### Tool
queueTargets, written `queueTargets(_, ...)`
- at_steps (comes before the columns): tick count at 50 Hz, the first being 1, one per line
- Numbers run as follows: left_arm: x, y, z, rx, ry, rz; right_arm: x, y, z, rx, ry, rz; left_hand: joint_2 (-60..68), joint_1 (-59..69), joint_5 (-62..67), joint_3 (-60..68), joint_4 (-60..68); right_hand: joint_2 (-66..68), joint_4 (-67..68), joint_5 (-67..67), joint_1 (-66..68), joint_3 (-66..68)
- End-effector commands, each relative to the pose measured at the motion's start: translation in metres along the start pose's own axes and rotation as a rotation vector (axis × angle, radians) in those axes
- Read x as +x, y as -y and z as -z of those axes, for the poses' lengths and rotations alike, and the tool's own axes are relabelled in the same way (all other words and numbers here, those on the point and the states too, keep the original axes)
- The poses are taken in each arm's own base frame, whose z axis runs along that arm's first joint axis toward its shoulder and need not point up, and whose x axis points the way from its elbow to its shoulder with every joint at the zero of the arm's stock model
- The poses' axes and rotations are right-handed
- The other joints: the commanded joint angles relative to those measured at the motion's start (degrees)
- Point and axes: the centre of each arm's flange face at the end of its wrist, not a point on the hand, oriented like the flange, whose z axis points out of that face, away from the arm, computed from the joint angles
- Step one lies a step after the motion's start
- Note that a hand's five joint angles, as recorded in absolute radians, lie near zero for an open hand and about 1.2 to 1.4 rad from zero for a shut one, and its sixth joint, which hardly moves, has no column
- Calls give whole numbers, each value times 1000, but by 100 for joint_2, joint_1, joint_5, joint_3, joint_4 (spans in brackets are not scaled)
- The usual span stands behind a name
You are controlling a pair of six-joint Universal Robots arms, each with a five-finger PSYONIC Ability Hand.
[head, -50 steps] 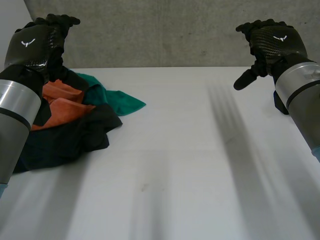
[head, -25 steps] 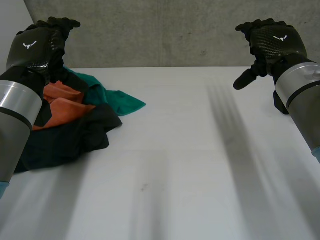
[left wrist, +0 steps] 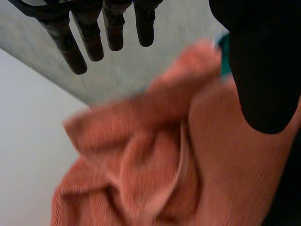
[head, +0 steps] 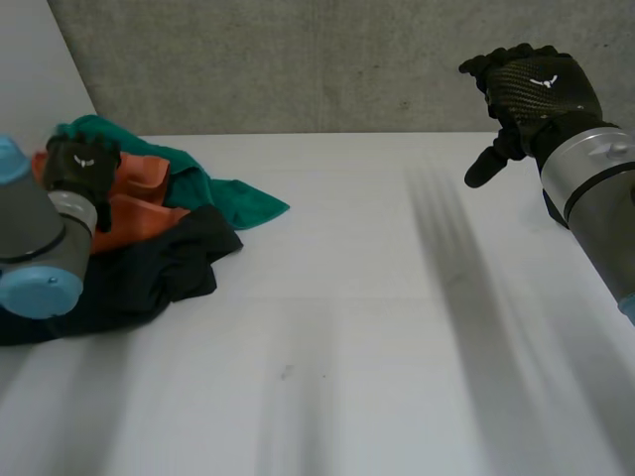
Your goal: Fold the laundry.
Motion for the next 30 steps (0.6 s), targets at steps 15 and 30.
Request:
queueTargets(15,-43,113,19,324,132,204,3,-11,-1,-42,-6,21,6808,6808,6724,6784,6808,-198,-197,-263,-272,-183)
queueTargets(30,74,203,188,442,-670,787,10,-2,-1,-34,-32,20,6808,6808,6724,6784,6808,-198,-197,-263,-272,-183)
